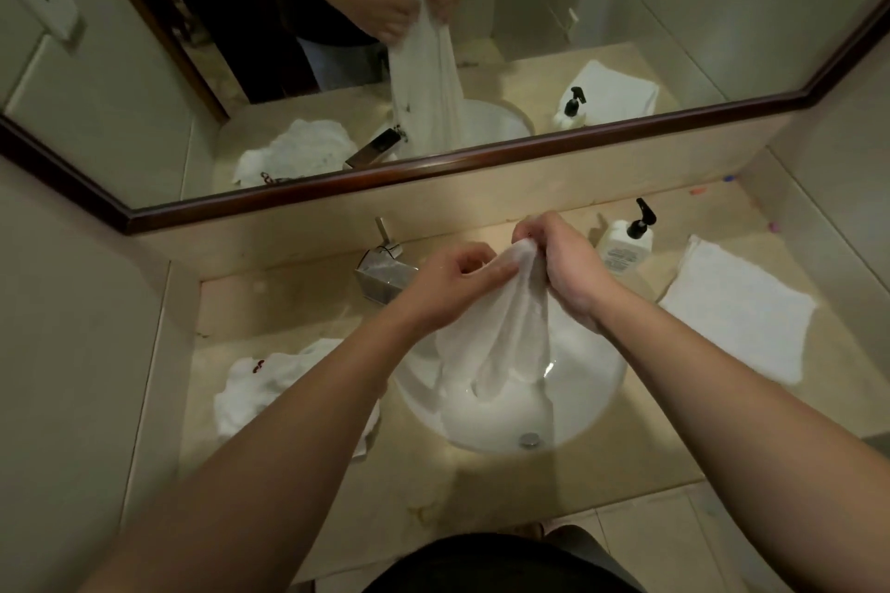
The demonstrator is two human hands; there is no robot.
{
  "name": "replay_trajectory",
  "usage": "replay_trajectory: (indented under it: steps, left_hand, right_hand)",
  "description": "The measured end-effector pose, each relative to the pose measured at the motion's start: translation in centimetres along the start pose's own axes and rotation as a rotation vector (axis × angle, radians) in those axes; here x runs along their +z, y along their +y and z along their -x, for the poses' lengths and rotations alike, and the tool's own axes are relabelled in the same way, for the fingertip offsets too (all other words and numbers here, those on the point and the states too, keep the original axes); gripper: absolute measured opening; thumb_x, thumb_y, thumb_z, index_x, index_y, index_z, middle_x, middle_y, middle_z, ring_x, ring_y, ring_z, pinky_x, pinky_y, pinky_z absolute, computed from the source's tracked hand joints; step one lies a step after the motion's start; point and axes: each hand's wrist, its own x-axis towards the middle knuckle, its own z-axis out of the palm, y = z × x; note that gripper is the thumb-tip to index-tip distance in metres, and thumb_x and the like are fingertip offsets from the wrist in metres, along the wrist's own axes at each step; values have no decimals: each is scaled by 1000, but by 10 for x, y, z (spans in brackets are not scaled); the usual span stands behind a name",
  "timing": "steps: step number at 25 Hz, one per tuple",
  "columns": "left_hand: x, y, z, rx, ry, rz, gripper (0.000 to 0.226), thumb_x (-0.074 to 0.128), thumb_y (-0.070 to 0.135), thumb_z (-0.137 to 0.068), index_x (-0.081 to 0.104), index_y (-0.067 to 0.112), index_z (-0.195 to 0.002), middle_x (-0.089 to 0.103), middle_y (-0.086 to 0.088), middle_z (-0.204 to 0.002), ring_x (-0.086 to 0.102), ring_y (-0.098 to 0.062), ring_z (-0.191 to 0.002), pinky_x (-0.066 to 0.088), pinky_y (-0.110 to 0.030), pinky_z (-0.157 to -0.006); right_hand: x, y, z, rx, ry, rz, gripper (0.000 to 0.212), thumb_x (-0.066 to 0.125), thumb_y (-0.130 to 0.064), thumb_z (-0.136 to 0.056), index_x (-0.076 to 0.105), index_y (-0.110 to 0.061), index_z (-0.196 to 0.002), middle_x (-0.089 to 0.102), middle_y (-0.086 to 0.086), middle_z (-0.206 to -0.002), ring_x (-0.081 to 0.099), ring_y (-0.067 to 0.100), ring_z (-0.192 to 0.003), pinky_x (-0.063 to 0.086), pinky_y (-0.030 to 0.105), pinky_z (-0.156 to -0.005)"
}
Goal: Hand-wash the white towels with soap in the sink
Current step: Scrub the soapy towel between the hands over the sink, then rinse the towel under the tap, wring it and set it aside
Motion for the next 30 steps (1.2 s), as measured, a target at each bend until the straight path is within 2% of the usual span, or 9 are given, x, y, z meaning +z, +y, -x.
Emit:
replay_trajectory:
  steps: [2, 4, 6, 9, 13, 17, 22, 25, 30]
  left_hand:
    - [0, 5, -2, 58, 65, 86, 36, 59, 43, -97, 65, 10, -84, 61, -11, -79, 56, -13, -73, 45, -31, -70]
    - [5, 15, -5, 12, 175, 297, 31, 54, 36, -100, 60, 15, -79, 54, 0, -74, 51, -11, -72, 43, -29, -72]
    - [12, 25, -8, -22, 197, 450, 30, 55, 38, -99, 61, 15, -80, 55, 3, -74, 51, -15, -75, 42, -33, -78]
    - [9, 40, -14, -43, 240, 572, 31, 61, 48, -91, 62, 24, -71, 55, 10, -69, 50, -11, -74, 39, -35, -81]
    - [3, 36, -17, -49, 308, 355, 33, 53, 36, -101, 53, 19, -72, 46, 10, -66, 43, -3, -64, 36, -23, -68]
    - [10, 23, -17, -110, 392, 301, 33, 54, 34, -101, 56, 13, -76, 45, 0, -69, 41, -6, -62, 35, -11, -56]
    - [26, 0, -20, -197, 440, 317, 38, 48, 32, -104, 56, -1, -87, 48, -3, -79, 42, -8, -69, 34, -24, -64]
    - [43, -34, -23, -297, 465, 310, 32, 48, 31, -104, 57, 11, -81, 49, 1, -76, 41, -4, -63, 34, -25, -64]
    - [82, -100, -35, -451, 516, 294, 28, 51, 29, -103, 61, 13, -83, 51, 5, -69, 41, 2, -53, 36, -21, -58]
  right_hand:
    - [-7, -8, -8, -72, -30, 26, 38, 38, -34, -89, 69, -25, -69, 62, -3, -79, 58, 17, -86, 46, 37, -81]
    - [-15, -13, -15, -116, -42, 143, 41, 37, -24, -93, 68, -20, -66, 62, -8, -67, 57, 4, -71, 44, 23, -71]
    - [-19, -7, -18, -141, -62, 323, 38, 39, -19, -91, 59, -16, -59, 55, -5, -60, 49, 1, -58, 39, 28, -65]
    - [-29, 18, -18, -90, -100, 315, 26, 39, -27, -79, 50, -14, -59, 50, 3, -66, 46, 12, -65, 37, 35, -70]
    - [-34, 21, -22, -66, -77, 117, 19, 42, -19, -78, 47, -15, -60, 42, 5, -63, 40, 18, -63, 32, 37, -64]
    - [-24, -6, -27, -209, -79, 222, 17, 35, -16, -77, 38, -17, -61, 37, -4, -63, 33, 14, -62, 27, 35, -62]
    - [-26, -1, -44, -214, 18, 41, 17, 41, -19, -78, 40, -8, -65, 35, -3, -62, 31, 11, -62, 27, 29, -57]
    - [-28, 33, -51, -137, 10, 66, 24, 47, -16, -83, 43, 3, -68, 38, 5, -66, 35, 11, -61, 32, 26, -56]
    - [-22, 100, -73, 53, -68, 179, 22, 54, -12, -91, 53, -11, -69, 45, 1, -64, 40, 7, -55, 34, 26, -57]
